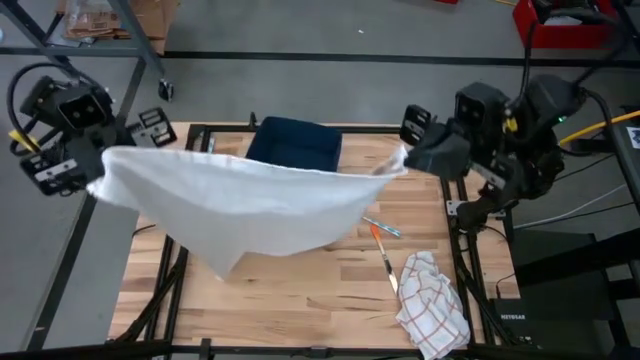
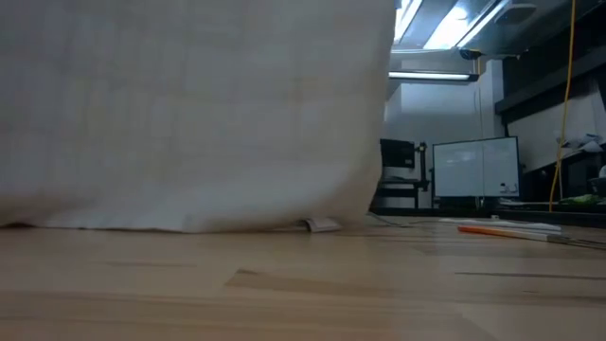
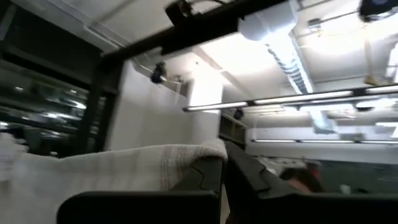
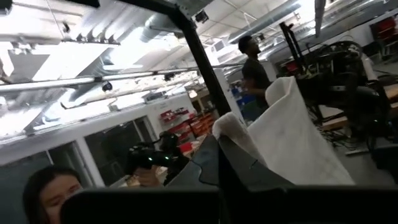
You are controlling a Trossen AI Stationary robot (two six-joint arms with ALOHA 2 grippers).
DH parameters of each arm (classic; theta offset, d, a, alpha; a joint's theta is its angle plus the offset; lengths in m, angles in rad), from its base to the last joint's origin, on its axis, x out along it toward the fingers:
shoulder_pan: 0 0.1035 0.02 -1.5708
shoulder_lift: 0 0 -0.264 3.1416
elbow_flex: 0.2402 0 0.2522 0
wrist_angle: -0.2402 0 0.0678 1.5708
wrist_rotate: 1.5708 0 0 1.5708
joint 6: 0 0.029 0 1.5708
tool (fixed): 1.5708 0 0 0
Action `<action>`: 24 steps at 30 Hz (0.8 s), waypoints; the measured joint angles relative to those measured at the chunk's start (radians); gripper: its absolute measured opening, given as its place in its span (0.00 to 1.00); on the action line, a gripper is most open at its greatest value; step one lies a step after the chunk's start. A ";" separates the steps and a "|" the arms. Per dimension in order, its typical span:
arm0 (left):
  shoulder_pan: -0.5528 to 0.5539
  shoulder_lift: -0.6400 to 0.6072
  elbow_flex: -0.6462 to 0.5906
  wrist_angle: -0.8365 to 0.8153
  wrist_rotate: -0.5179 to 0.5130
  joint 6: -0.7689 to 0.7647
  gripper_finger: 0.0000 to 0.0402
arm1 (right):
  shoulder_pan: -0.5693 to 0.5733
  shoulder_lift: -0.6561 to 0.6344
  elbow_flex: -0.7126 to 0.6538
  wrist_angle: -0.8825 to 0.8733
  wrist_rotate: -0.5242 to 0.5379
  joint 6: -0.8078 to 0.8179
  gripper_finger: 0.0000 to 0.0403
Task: Fold towel
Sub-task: Fold the top white patterned towel
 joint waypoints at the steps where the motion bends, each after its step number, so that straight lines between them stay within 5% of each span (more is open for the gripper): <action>1: -0.028 0.006 -0.005 0.002 -0.005 0.012 0.00 | 0.020 0.000 0.000 -0.011 0.027 -0.013 0.00; 14: -0.382 0.118 -0.033 -0.031 -0.194 0.098 0.00 | 0.264 0.022 0.000 -0.142 0.289 -0.081 0.00; 24: -0.648 0.172 -0.032 -0.080 -0.619 0.290 0.00 | 0.428 0.107 0.000 -0.142 0.368 -0.111 0.00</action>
